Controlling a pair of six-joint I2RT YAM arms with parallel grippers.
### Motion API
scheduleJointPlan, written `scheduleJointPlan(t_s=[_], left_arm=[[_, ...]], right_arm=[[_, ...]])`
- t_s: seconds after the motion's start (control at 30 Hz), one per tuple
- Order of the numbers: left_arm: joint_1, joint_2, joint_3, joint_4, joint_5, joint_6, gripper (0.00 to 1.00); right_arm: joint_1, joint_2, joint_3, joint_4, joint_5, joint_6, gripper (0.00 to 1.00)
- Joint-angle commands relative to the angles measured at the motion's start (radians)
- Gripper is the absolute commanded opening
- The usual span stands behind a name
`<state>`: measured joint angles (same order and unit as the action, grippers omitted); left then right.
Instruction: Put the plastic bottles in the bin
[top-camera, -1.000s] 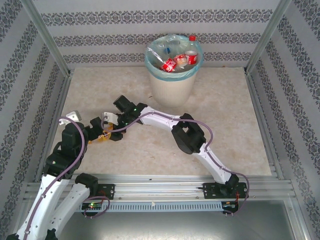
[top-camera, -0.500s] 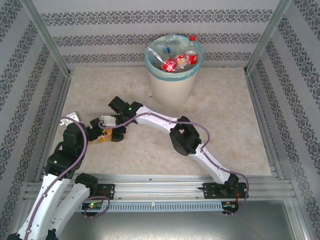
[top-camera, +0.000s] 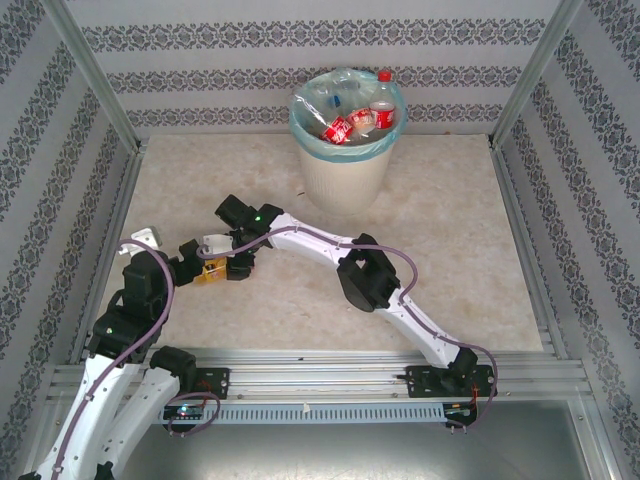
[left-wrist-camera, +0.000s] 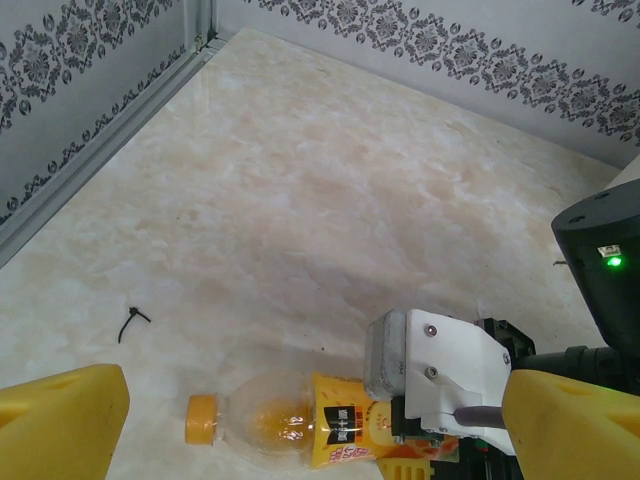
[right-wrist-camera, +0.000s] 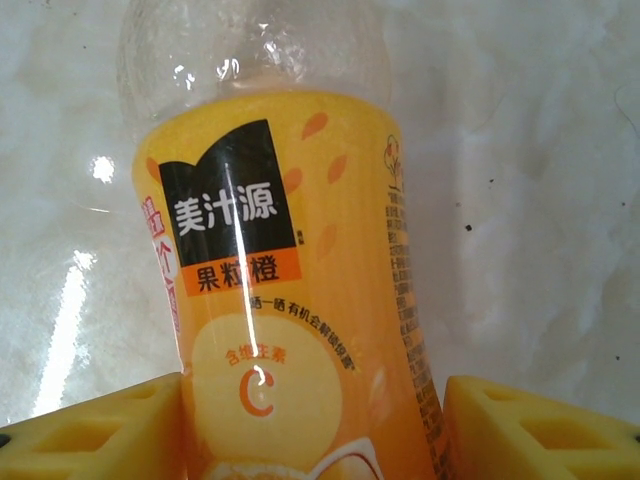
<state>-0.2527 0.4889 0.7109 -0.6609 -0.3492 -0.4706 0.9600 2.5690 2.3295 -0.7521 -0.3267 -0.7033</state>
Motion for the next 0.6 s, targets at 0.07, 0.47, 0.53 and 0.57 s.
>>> scheduleJointPlan(t_s=[0.07, 0.47, 0.53, 0.57], left_arm=[[0.006, -0.012, -0.004, 0.098, 0.029, 0.048, 0.97], [0.006, 0.006, 0.003, 0.126, 0.004, 0.108, 0.98], [0.005, 0.033, 0.033, 0.132, -0.034, 0.168, 0.99], [0.005, 0.048, 0.054, 0.13, -0.056, 0.197, 1.0]], right_arm=[[0.013, 0.02, -0.024, -0.044, 0.101, -0.025, 0.68], [-0.019, -0.032, -0.012, -0.06, 0.091, 0.059, 0.51], [-0.039, -0.1, -0.036, -0.045, 0.052, 0.117, 0.5], [-0.047, -0.137, -0.058, -0.027, 0.038, 0.144, 0.5]])
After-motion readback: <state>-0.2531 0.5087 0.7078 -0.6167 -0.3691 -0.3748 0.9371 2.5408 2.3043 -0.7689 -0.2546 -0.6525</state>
